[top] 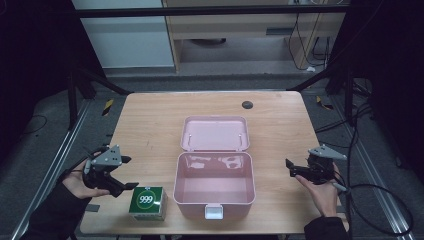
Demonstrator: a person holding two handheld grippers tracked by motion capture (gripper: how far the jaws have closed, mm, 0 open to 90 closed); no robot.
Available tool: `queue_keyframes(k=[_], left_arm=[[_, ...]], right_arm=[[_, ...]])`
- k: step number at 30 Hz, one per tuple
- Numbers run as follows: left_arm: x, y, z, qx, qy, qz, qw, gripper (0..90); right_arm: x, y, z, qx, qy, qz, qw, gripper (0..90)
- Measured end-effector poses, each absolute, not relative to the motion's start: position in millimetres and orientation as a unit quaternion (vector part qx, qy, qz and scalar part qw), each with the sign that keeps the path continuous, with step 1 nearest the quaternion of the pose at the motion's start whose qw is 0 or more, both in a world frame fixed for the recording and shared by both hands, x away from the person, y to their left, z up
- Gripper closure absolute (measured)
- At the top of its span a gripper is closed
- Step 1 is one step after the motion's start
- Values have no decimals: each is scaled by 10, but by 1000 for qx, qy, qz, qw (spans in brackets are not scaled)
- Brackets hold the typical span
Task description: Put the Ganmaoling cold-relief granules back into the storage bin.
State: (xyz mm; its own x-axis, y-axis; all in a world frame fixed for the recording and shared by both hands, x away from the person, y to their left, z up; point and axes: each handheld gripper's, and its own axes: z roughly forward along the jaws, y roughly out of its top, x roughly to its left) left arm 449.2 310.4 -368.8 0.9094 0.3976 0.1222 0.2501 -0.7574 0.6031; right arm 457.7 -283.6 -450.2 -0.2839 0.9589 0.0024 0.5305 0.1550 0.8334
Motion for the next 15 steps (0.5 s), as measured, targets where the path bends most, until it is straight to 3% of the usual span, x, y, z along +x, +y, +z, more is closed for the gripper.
queue_keyframes(k=[15], left_arm=[[4402,2947,-3671,955,96,96,265,95]], right_arm=[[4585,-2819,-4512,524,714,374,277,66]])
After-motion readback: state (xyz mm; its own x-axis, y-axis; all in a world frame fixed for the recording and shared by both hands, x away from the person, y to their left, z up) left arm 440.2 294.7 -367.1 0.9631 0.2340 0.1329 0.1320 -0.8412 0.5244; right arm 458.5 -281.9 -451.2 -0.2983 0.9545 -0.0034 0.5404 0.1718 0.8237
